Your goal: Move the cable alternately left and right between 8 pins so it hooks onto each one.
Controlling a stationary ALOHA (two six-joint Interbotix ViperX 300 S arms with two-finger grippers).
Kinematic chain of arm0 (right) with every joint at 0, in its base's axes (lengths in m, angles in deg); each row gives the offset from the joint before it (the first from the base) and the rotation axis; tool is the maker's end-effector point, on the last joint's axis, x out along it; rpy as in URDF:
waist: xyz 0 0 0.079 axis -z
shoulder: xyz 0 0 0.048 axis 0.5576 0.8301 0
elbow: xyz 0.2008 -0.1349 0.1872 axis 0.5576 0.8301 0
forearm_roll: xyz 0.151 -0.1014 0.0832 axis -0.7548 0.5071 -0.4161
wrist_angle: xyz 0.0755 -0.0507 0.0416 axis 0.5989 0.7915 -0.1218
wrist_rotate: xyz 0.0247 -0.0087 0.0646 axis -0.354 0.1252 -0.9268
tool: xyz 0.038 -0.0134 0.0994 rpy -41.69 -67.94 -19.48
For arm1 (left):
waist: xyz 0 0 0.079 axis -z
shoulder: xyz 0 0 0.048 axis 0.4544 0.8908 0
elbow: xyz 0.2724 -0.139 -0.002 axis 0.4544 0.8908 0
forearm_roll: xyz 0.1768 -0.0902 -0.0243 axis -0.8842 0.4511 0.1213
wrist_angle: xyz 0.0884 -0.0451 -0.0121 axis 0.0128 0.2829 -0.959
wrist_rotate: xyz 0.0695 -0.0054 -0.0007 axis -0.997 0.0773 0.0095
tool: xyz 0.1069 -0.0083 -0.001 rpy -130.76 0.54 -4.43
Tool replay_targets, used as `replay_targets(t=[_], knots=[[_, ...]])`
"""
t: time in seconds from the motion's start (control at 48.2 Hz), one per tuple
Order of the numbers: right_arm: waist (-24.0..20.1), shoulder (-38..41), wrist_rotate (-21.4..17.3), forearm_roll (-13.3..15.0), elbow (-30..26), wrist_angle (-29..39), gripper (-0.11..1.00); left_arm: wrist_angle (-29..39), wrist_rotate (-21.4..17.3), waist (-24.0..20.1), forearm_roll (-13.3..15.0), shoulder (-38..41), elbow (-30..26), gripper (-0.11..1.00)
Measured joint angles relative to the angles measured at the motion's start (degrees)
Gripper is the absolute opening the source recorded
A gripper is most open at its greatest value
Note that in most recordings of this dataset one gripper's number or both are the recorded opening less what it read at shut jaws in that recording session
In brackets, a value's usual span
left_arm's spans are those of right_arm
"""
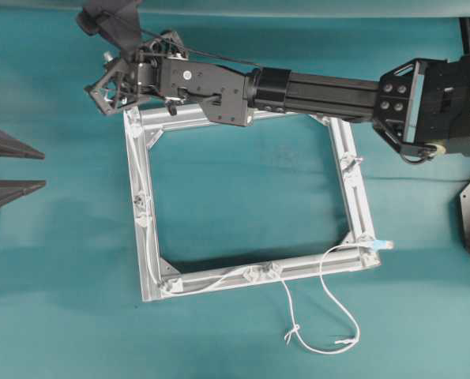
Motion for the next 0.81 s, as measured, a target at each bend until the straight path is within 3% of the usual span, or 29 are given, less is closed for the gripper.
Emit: replay_targets(t=[0.228,0.477,0.809], knots=[[-0.5,-1.2,-0.1,-0.1,2.2,-0.5,0.1,0.0,0.0,-0.1,0.0,0.0,0.0,0.64],[-2.7,-6.4,-0.8,0.2,9.7,-1.4,0.1,0.0,0.0,0.0,0.0,0.0,0.0,0.64],[-2.5,-13.4,-12.0,3.2,23.6,-7.2,0.1,0.0,-0.1,0.0,0.0,-1.8,0.3,0.64]])
